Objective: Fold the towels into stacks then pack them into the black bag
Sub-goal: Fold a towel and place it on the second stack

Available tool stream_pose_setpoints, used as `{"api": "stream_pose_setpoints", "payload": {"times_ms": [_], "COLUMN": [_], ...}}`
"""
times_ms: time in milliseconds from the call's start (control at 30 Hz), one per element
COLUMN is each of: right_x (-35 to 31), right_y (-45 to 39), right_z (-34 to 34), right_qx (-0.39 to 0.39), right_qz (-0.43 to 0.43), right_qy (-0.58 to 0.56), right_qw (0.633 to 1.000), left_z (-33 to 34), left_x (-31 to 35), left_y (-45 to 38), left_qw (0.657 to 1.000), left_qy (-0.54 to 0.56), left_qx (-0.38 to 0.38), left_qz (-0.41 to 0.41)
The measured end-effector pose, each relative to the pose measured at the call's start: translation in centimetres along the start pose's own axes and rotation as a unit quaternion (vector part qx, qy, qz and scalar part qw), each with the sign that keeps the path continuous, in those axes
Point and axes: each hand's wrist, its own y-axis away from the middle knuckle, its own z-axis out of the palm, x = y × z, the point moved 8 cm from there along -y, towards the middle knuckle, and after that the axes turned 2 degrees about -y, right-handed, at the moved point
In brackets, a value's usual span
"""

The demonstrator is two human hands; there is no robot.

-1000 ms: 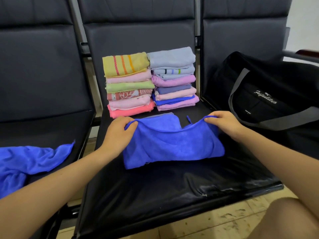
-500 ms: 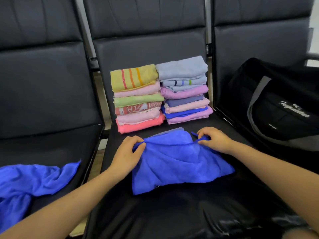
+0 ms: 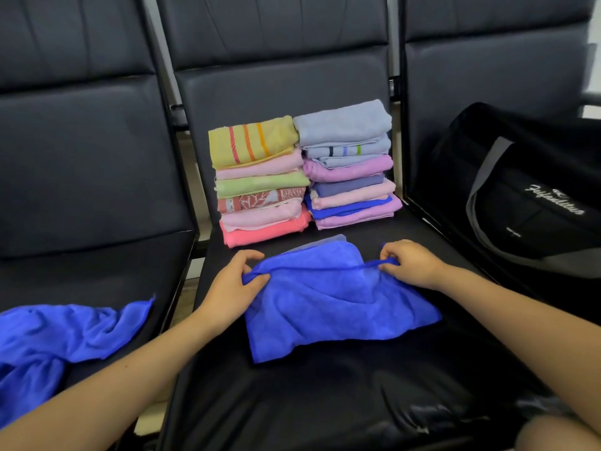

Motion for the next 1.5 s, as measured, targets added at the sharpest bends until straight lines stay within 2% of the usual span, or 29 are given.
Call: {"api": "stream_pose_setpoints", "payload": {"times_ms": [67, 133, 167, 200, 267, 333, 400, 467, 533, 633, 733, 833, 967, 1067, 1133, 1267, 1367, 1433, 1500], "right_x": [0.0, 0.1, 0.1, 0.2, 0.1, -0.3, -0.5, -0.5, -0.8, -2.3, -3.7, -4.0, -1.7, 0.8, 1.3, 0.1, -0.7, -0.9, -1.2], "right_y": [0.5, 1.3, 2.0, 2.7, 4.0, 4.9, 5.7, 6.6, 7.7, 9.2, 10.5, 11.4, 12.3, 12.9, 12.7, 11.8, 11.8, 12.6, 13.7], "right_z": [-1.0, -3.0, -4.1, -5.1, -6.7, -8.0, -9.1, -9.9, -10.7, -11.3, -11.5, -10.2, -5.2, -1.8, -0.5, -0.6, -1.1, -0.9, -0.8], "right_qx": [0.032, 0.078, 0.101, 0.124, 0.160, 0.180, 0.205, 0.245, 0.285, 0.297, 0.276, 0.209, 0.074, 0.049, 0.037, 0.026, 0.021, -0.015, -0.060], "right_qz": [-0.010, 0.001, 0.014, 0.030, 0.047, 0.045, 0.049, 0.060, 0.067, 0.077, 0.075, 0.098, 0.215, 0.283, 0.285, 0.246, 0.247, 0.268, 0.272], "right_qy": [-0.025, -0.141, -0.227, -0.320, -0.498, -0.614, -0.666, -0.667, -0.619, -0.515, -0.496, -0.543, -0.508, -0.429, -0.392, -0.269, -0.216, -0.216, -0.199], "right_qw": [0.999, 0.987, 0.969, 0.939, 0.851, 0.767, 0.716, 0.701, 0.729, 0.800, 0.820, 0.807, 0.831, 0.856, 0.874, 0.931, 0.944, 0.939, 0.940], "left_z": [-0.3, -0.9, -1.3, -1.9, -3.3, -4.4, -5.5, -6.3, -6.9, -7.4, -7.8, -6.9, -4.2, -3.9, -4.2, -5.1, -4.9, -3.4, -0.8], "left_x": [0.1, 0.6, 0.9, 1.3, 2.5, 3.2, 3.8, 3.7, 3.2, 2.7, 2.2, 0.8, -3.0, -5.2, -5.4, -4.0, -1.2, 1.2, 3.3], "left_y": [-0.3, -0.4, -0.3, -0.2, 0.4, 1.0, 1.7, 2.3, 2.9, 4.0, 5.3, 6.1, 7.4, 7.1, 6.6, 5.9, 6.4, 7.3, 8.7], "left_qw": [1.000, 0.999, 0.999, 0.998, 0.998, 0.994, 0.985, 0.971, 0.959, 0.940, 0.916, 0.900, 0.923, 0.978, 0.986, 0.988, 0.982, 0.980, 0.976], "left_qy": [-0.014, -0.041, -0.050, -0.047, 0.001, 0.083, 0.156, 0.225, 0.268, 0.319, 0.370, 0.399, 0.308, 0.081, -0.023, -0.108, -0.162, -0.154, -0.155], "left_qx": [0.001, 0.003, 0.012, 0.026, 0.052, 0.060, 0.064, 0.077, 0.094, 0.115, 0.129, 0.107, 0.033, 0.016, 0.021, 0.062, 0.093, 0.065, -0.002], "left_qz": [-0.004, 0.002, 0.010, 0.020, 0.037, 0.036, 0.031, 0.010, -0.021, -0.050, -0.081, -0.136, -0.230, -0.189, -0.163, -0.091, 0.034, 0.104, 0.156]}}
